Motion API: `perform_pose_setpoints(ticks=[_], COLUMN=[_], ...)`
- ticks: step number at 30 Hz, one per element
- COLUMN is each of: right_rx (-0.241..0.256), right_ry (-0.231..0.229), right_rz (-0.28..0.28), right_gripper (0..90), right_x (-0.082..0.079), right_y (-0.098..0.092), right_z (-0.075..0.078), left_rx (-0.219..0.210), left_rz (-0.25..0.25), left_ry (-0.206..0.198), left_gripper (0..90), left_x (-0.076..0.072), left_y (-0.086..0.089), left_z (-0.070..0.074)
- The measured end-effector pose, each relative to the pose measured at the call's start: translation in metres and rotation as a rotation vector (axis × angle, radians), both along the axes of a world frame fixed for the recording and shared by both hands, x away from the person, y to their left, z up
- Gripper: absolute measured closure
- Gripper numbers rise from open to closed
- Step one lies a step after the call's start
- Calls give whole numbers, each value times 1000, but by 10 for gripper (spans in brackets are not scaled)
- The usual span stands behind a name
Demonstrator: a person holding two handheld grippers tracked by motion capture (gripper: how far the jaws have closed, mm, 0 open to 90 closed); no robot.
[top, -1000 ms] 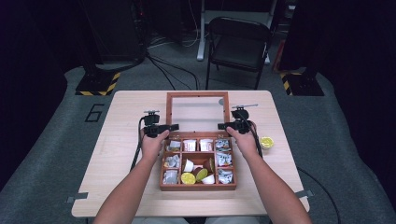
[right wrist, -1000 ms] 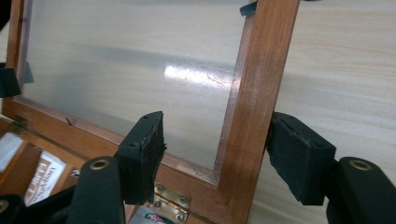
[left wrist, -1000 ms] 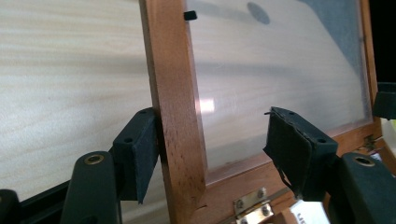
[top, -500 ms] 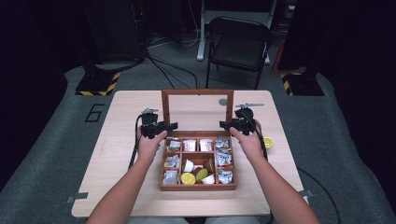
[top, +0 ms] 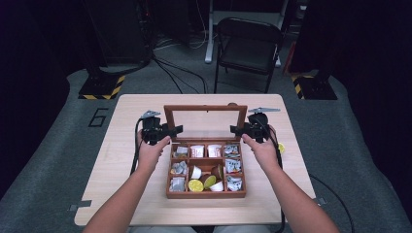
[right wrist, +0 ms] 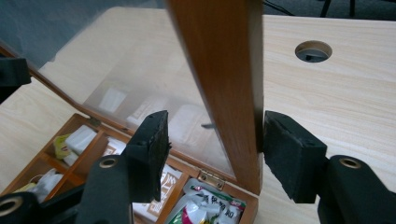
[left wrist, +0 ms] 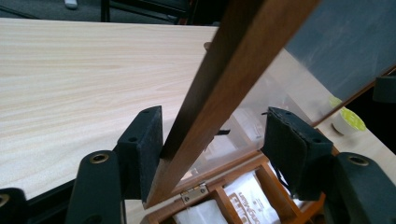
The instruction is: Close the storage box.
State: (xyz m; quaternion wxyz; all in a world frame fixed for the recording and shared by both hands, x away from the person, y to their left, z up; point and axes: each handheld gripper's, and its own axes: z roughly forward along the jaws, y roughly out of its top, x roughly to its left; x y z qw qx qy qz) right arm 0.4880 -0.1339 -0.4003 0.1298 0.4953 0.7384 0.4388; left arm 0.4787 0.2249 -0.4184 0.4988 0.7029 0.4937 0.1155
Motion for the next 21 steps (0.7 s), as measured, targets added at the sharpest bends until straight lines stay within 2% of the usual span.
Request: perform_pose_setpoints(ticks=[2,6,10,16,21], right_rx=[3,13,1,-41,-34], right_ry=[-4,-28,-59,-75,-92], right_rz=[5,21,44,72,91], right_gripper=[418,422,427,434,431], right_x=[-5,-18,-31,-47,-60], right_y=[-2,-6,-8,-7,-10], right_z=[4,13,21,24,25], left_rx=[13,10,19,48,77], left_rz=[-11,-30,-53,-79,-103], left_ry=[-18,-46,-67,-87,-122], left_gripper=[373,372,372,369,361], left_x=[-5,-16,-28,-43,-55], left_y=[0,3,5,6,6], left_z=[3,9,16,18,21])
